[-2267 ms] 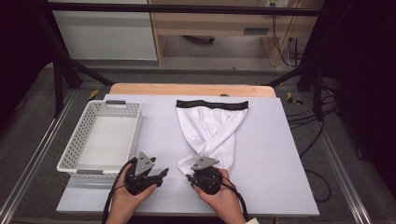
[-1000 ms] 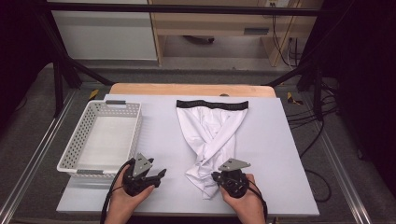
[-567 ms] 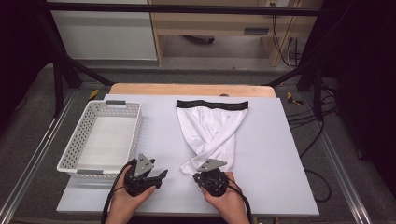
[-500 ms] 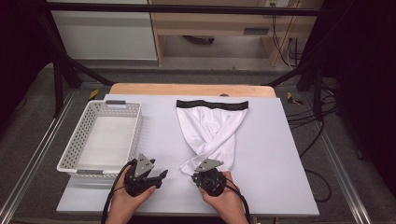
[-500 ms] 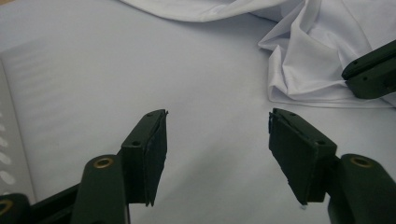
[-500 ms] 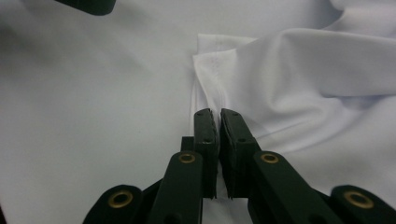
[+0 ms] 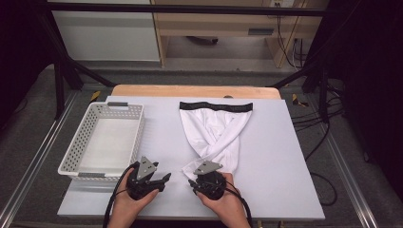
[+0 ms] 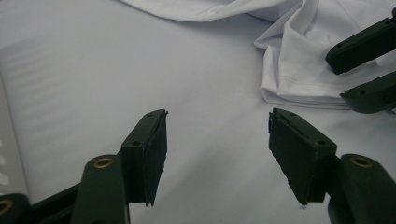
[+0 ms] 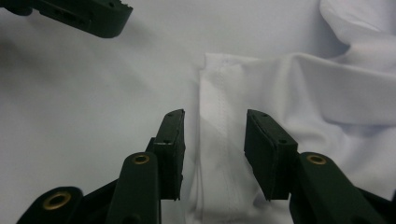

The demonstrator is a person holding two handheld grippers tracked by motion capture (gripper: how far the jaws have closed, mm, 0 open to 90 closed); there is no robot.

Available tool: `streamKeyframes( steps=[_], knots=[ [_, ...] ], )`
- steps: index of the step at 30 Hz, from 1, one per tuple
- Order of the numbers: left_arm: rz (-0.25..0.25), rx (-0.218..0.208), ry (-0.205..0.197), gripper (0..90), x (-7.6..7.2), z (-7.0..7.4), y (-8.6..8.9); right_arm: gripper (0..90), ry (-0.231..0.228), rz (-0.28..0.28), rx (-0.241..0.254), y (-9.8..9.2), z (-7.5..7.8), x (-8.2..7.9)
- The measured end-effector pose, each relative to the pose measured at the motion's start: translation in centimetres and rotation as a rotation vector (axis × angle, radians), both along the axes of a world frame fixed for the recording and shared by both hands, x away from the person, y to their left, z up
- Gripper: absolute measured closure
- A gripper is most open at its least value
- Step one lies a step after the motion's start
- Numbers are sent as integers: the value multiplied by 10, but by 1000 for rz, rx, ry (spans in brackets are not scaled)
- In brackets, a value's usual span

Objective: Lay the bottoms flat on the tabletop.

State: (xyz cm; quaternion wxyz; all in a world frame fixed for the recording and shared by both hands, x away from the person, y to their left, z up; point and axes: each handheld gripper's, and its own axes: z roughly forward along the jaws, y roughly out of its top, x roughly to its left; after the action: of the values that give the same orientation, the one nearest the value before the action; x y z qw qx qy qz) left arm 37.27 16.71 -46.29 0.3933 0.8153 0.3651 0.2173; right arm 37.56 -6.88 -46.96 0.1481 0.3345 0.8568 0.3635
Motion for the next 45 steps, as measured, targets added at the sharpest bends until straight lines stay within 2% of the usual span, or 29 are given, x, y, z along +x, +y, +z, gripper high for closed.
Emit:
streamKeyframes(
  steps=[2, 5, 9, 10, 17, 20, 23, 27, 31, 33, 37, 42, 45],
  knots=[
    [-1, 4, 1, 370, 0, 0, 0, 586, -8, 6, -9, 5, 0, 3],
    [-1, 2, 0, 370, 0, 0, 0, 656, -1, -14, -27, 9, -2, 9],
    [0, 5, 3, 370, 0, 0, 1, 837, 26, -30, -12, 9, -6, 13],
    [-1, 4, 3, 370, 0, 0, 1, 858, 26, -30, -11, 9, -6, 13],
    [1, 2, 1, 370, 0, 0, 1, 881, 9, -41, 34, 3, 1, 9],
    [0, 1, 0, 370, 0, 0, 1, 881, 7, -48, 65, -4, 6, 6],
    [1, 0, -1, 370, 0, 0, 1, 881, 2, -58, 76, -14, 10, 2],
    [4, 0, -5, 371, 0, 1, 2, 881, -9, -98, 88, -38, 19, -8],
    [3, 1, -6, 371, -1, 1, 2, 881, 0, -192, 115, -77, 22, -17],
    [2, 3, -7, 371, -1, 1, 1, 881, 12, -247, 125, -97, 22, -20],
    [1, 4, -9, 371, -1, 1, 1, 881, 79, -348, 142, -139, 16, -25],
    [1, 8, -9, 371, -1, 1, 1, 875, 133, -403, 149, -165, 9, -29],
    [5, 5, -12, 371, -1, 1, 2, 785, 130, -419, 156, -169, 8, -30]
  ],
)
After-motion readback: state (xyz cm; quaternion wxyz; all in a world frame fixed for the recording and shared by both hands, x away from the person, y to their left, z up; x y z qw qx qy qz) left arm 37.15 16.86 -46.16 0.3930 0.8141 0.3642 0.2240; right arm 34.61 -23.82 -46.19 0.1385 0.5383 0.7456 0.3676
